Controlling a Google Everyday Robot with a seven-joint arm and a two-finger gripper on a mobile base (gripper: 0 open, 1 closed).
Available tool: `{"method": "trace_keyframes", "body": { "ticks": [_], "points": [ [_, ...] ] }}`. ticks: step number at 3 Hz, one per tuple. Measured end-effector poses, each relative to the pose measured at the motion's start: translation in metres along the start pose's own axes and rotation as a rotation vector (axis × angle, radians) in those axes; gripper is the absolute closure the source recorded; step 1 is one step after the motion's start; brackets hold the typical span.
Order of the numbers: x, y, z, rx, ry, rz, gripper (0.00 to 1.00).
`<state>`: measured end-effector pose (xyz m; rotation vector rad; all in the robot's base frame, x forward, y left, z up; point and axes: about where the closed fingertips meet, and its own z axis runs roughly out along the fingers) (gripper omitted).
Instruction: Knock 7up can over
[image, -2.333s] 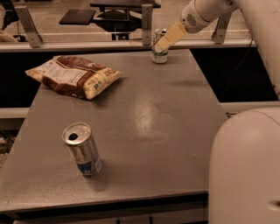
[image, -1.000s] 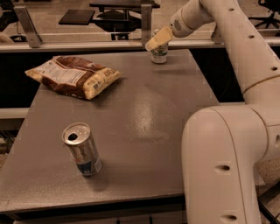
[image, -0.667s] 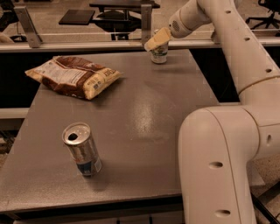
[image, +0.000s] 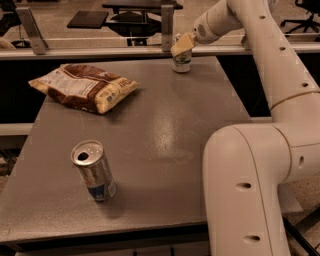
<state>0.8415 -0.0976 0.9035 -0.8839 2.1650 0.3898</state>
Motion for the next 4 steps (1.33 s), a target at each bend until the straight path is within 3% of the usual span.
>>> {"method": "trace_keyframes", "body": {
  "ticks": [1,2,3,4],
  "points": [
    [-0.004,0.001,-0.006,-0.019,-0.036,-0.001,0.68],
    [-0.008,0.009,-0.029,-0.05,-0.052,-0.043,0.93],
    [-0.003,0.033,-0.063,-0.085,0.044,-0.188,1.0],
    [0.011,0.056,-0.074,-0.133,0.172,-0.329,1.0]
  ]
}}
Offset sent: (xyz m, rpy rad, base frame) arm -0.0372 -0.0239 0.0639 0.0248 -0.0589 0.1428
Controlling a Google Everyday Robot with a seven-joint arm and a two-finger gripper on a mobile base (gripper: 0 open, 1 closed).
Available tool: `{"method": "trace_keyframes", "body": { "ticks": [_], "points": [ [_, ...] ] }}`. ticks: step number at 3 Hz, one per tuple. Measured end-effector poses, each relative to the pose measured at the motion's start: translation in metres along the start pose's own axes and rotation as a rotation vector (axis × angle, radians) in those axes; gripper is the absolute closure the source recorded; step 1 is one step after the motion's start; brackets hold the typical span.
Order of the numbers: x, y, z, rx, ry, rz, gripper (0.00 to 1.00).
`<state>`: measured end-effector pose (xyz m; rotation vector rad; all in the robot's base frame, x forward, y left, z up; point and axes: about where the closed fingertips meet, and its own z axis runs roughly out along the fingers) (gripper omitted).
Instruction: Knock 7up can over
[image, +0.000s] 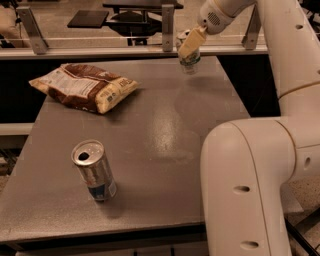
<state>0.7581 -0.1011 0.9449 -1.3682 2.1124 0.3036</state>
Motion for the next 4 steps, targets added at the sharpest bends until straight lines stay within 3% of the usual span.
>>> {"method": "trace_keyframes", "body": {
  "ticks": [1,2,4],
  "points": [
    [0.001,0.017,0.004,-0.035,0.12,-0.137,1.0],
    [-0.007,0.021,0.009,-0.022,0.224,-0.263,0.82],
    [-0.013,0.017,0.018,0.007,0.402,-0.438,0.36]
  ]
}}
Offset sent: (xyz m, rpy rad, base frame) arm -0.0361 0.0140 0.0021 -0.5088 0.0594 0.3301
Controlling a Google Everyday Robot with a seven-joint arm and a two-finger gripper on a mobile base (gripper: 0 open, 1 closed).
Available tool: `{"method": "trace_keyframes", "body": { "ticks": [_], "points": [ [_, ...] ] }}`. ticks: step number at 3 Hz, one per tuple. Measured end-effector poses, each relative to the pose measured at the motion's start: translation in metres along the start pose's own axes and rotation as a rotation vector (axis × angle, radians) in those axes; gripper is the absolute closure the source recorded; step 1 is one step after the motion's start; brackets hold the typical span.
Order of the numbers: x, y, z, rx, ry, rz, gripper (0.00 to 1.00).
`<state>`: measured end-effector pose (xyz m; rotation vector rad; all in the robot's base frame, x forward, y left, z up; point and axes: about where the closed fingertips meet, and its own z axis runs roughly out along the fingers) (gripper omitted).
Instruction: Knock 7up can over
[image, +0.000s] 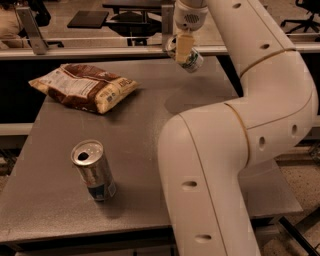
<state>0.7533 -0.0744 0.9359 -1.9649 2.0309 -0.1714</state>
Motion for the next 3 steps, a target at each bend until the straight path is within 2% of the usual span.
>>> {"method": "trace_keyframes", "body": {
  "ticks": [1,2,3],
  "points": [
    [-0.004,0.001,0.007,-0.015,0.063,-0.079,0.13],
    [-0.008,0.008,0.018,-0.049,0.108,-0.16,0.0],
    [-0.012,0.017,0.037,-0.08,0.132,-0.237,0.0]
  ]
}}
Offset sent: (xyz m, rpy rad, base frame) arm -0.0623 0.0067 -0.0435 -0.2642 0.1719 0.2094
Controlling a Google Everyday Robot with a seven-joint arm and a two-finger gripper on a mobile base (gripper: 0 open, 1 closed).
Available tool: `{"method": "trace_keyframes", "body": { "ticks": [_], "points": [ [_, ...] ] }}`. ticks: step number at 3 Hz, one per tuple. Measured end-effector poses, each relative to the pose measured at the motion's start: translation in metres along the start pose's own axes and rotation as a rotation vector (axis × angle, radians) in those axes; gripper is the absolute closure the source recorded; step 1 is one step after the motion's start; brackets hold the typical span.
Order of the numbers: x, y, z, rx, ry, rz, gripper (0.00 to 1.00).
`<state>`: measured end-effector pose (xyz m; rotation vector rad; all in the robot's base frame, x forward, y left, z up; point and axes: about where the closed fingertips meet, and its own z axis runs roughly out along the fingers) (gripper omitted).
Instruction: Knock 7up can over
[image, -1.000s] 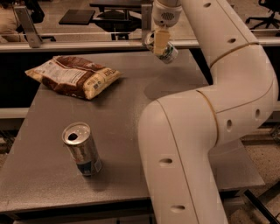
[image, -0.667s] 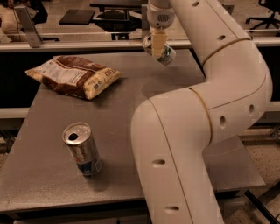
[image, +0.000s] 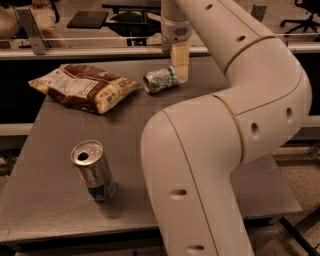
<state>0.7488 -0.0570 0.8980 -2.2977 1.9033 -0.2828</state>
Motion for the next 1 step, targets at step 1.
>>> {"method": "trace_keyframes", "body": {
  "ticks": [1],
  "points": [
    [-0.0003,-0.0011,0.0005,0.003,-0.001,0.0,0.0]
  ]
}}
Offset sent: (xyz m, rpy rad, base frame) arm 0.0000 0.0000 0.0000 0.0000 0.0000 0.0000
